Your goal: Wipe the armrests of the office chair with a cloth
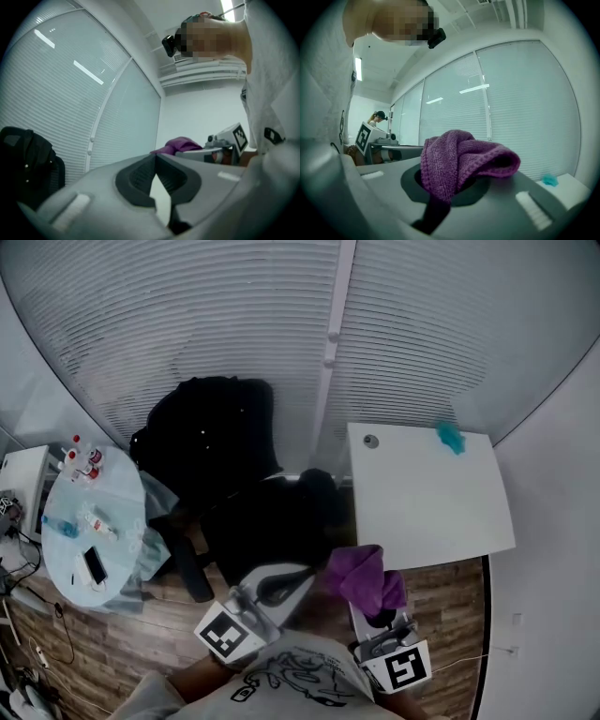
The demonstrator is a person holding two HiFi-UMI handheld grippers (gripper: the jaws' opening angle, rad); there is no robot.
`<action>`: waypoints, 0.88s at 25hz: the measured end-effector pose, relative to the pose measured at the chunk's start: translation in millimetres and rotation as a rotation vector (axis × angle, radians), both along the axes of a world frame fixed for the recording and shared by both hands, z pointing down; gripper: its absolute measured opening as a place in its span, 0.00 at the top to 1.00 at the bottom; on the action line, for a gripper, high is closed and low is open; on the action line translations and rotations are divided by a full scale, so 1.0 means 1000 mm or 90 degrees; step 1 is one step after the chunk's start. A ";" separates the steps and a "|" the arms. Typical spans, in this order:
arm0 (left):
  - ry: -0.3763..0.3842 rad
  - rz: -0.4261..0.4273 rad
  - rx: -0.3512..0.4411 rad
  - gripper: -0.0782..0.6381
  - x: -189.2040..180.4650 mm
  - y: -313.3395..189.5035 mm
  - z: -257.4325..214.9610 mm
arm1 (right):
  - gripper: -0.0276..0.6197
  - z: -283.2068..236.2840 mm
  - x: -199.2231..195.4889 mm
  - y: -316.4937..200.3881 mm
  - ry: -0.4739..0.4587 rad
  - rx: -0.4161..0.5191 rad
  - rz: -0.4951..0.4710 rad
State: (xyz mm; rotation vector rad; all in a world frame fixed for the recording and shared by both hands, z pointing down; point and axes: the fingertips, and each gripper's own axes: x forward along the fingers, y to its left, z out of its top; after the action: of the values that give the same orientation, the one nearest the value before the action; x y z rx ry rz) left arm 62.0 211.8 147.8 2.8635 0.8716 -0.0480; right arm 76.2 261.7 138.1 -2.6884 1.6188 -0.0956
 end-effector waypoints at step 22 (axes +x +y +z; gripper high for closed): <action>-0.021 0.016 -0.022 0.89 0.050 -0.042 0.018 | 0.91 0.018 0.047 -0.043 -0.022 -0.020 0.015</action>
State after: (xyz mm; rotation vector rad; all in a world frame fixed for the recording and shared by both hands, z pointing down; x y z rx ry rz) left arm 112.0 169.9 165.9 2.8131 0.8921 -0.0133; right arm 122.8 218.3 156.1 -2.7125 1.5890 -0.1680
